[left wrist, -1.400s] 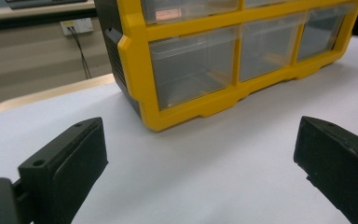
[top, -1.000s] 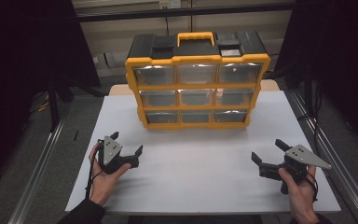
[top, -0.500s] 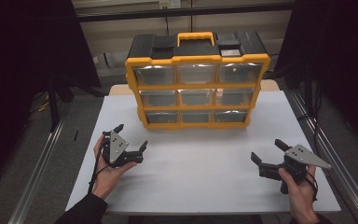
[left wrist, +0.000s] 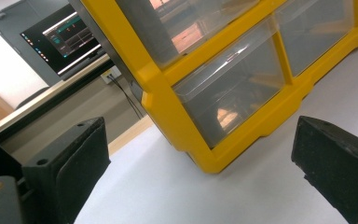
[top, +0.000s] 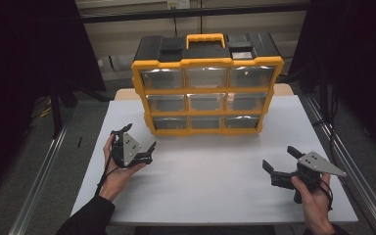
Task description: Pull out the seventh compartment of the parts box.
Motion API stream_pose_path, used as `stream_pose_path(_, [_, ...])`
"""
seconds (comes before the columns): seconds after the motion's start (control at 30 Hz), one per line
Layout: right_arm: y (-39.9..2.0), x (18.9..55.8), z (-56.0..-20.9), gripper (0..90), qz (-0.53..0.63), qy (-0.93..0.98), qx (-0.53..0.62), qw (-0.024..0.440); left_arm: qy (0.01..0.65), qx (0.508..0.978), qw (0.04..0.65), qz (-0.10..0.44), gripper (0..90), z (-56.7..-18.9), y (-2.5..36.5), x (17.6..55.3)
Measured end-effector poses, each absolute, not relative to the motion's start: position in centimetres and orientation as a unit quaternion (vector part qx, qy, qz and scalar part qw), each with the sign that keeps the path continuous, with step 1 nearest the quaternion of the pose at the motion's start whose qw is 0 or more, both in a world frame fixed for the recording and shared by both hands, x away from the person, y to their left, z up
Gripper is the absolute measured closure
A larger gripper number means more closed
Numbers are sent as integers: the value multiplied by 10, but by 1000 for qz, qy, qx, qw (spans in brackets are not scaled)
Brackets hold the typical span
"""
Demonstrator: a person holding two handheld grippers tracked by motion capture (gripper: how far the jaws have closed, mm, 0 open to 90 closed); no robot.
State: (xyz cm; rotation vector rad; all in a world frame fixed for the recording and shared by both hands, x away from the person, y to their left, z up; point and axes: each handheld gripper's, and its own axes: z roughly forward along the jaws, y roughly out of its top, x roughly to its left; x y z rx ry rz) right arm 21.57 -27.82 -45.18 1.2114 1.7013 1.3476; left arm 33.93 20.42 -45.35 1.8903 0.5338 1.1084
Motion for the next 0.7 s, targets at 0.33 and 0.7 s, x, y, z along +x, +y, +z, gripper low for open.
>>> stream_pose_path(0.33, [-279, 216, -452, 7, 513, 648, 461, 325, 156, 767, 389, 486, 49, -455, 195, 349])
stream_pose_path(0.7, [-279, 216, -452, 9, 513, 647, 461, 325, 93, 772, 351, 521, 69, -457, 185, 355])
